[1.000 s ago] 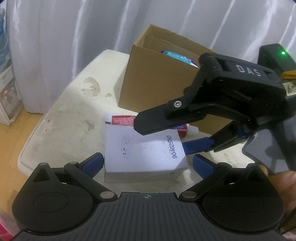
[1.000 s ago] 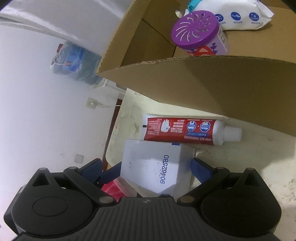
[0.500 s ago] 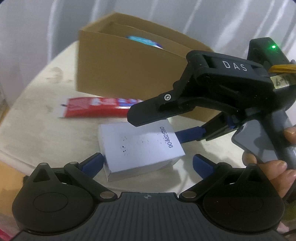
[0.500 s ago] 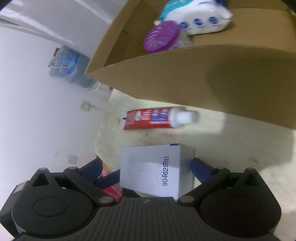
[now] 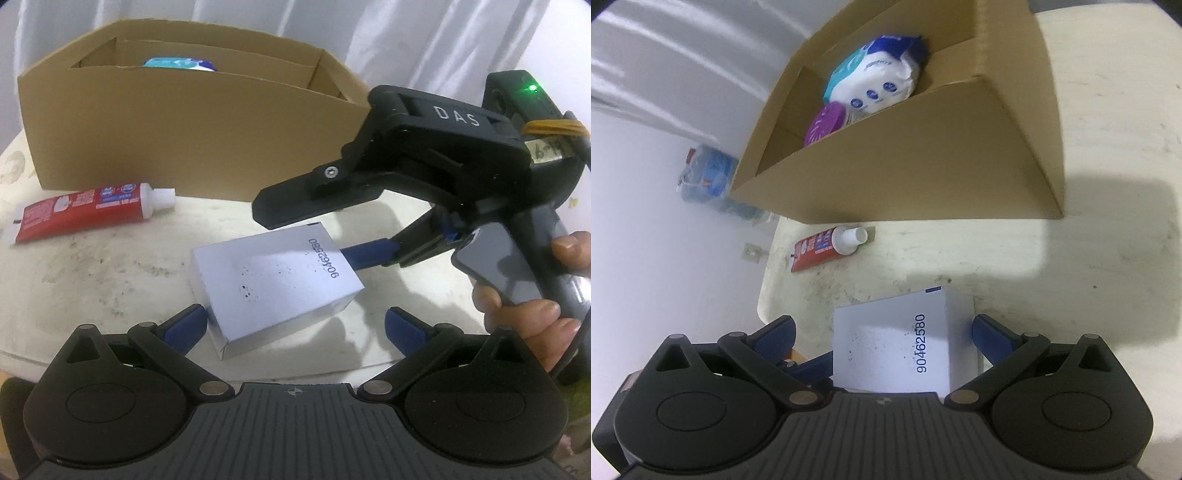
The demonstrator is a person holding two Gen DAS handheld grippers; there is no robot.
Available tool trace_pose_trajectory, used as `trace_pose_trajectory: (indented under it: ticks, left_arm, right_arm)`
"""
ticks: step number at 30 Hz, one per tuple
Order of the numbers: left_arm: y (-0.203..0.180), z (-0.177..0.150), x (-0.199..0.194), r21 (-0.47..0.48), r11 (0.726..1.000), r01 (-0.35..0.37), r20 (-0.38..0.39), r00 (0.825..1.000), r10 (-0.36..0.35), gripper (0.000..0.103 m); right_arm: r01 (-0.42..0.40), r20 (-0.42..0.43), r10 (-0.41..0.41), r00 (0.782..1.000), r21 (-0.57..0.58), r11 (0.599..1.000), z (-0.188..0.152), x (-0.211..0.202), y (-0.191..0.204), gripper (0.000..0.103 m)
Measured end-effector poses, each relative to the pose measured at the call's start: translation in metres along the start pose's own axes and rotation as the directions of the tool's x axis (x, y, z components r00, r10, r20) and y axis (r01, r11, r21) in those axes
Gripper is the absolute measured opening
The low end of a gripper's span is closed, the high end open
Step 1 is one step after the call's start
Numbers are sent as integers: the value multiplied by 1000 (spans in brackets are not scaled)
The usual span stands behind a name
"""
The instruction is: Organize objects
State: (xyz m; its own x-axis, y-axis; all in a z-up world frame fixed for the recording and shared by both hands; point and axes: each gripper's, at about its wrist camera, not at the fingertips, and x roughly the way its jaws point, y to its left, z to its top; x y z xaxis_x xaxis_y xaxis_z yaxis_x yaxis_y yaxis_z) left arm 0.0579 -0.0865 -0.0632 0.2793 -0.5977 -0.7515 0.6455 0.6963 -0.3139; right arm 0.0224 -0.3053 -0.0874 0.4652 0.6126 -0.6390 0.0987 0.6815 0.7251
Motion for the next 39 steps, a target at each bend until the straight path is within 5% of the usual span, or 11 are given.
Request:
trace_pose_trajectory:
  ticks: [7,20,39]
  left_arm:
    - [15,3,11,-22,1000,4,-23,1000,-5,103]
    - [18,2,25,20,1000,7,53,999,-8,103]
    - [32,2,16,-27,998,55,54,997,-53,103]
  right_arm:
    - [-36,17,36,999,19,999,-1,5,-7,103]
    - [-105,34,103,994,47,993,-2,5,-20,103]
    - [-94,64,91,994,34,995,-8,2,-17,103]
